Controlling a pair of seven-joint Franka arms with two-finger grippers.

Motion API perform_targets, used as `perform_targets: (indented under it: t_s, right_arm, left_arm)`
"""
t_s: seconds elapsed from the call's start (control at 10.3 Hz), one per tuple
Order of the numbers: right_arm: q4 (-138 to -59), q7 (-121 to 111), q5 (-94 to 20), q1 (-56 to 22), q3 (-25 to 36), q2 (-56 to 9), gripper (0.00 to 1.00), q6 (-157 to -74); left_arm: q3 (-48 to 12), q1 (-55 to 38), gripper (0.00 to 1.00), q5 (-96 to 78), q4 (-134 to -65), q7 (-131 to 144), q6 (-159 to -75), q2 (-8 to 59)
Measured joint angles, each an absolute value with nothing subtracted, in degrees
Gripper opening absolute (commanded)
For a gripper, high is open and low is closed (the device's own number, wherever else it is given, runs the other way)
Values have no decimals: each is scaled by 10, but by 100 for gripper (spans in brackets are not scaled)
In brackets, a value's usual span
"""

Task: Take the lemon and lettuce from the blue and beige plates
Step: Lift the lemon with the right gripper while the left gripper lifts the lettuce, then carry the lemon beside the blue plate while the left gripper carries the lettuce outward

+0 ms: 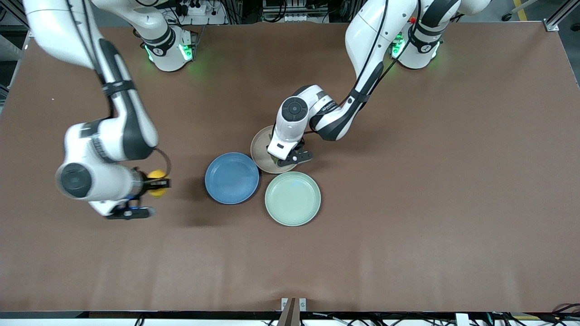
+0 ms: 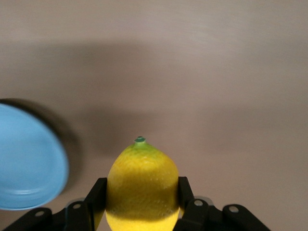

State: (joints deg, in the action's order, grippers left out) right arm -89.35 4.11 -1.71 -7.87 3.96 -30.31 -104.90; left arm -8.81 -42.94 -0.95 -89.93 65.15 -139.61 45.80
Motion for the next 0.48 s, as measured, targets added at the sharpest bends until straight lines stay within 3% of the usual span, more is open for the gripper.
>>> perform_targets:
  t_s: [0.48]
  right_arm:
    - [-969, -21, -29, -25, 65, -330, 0, -1099]
  left_arm:
    - [-86, -414, 0, 11, -881, 652, -1299, 410]
